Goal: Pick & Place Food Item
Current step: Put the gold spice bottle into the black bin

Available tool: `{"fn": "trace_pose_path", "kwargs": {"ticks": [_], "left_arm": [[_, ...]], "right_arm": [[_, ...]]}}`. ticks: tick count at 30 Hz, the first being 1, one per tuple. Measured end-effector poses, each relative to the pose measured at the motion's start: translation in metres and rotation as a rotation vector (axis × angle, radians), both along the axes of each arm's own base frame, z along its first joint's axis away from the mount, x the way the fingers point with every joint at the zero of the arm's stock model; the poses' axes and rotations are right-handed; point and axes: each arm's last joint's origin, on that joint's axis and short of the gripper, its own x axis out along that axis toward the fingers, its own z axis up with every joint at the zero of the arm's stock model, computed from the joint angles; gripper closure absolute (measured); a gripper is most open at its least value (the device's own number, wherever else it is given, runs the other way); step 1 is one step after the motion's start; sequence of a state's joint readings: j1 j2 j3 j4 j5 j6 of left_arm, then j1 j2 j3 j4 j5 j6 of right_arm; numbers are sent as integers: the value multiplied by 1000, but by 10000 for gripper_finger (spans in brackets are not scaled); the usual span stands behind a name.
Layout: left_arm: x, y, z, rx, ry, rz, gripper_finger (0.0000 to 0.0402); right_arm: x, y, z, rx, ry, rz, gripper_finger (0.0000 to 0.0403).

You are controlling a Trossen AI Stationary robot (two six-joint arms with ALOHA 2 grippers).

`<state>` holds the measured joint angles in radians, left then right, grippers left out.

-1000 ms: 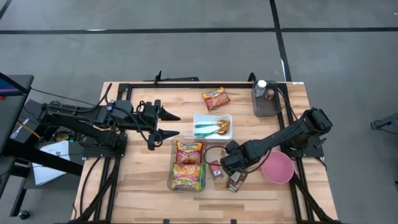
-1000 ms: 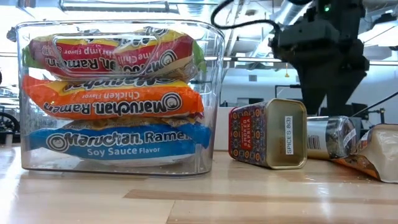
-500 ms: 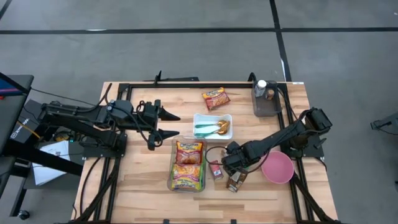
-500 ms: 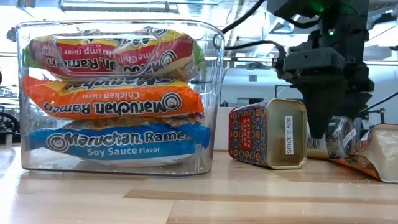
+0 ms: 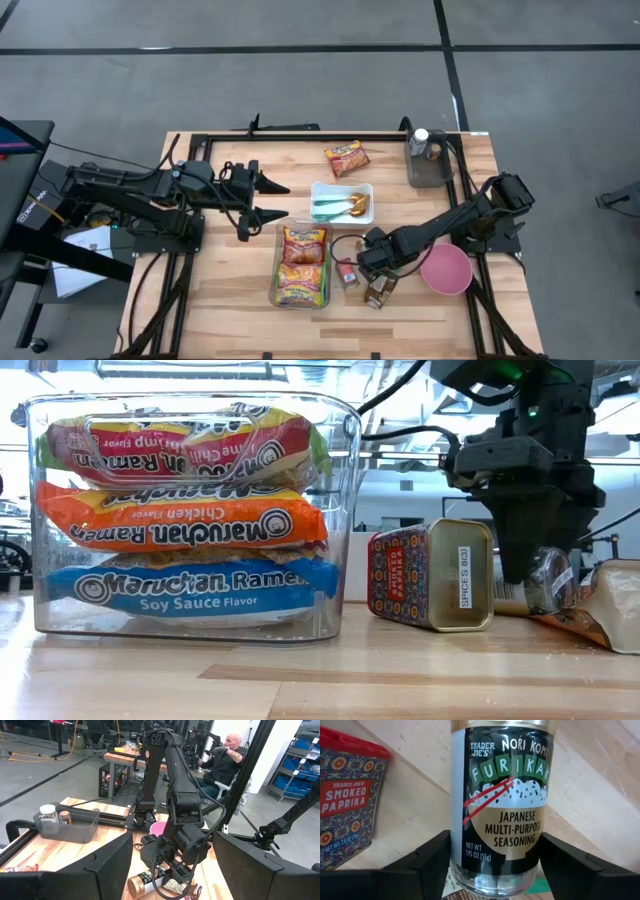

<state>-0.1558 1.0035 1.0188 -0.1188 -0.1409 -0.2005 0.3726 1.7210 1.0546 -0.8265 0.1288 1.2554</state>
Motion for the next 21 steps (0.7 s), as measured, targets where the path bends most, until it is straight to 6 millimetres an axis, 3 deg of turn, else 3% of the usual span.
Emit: {"fn": "trace_pose_path", "kwargs": {"ticks": [8, 21], "left_arm": [[0, 0, 0, 0, 0, 0, 131], [0, 0, 0, 1, 3, 0, 131]], "right_arm": [[-5, 12, 2, -21, -33, -25, 146], [-20, 50, 9, -119, -235, -130, 147]]}}
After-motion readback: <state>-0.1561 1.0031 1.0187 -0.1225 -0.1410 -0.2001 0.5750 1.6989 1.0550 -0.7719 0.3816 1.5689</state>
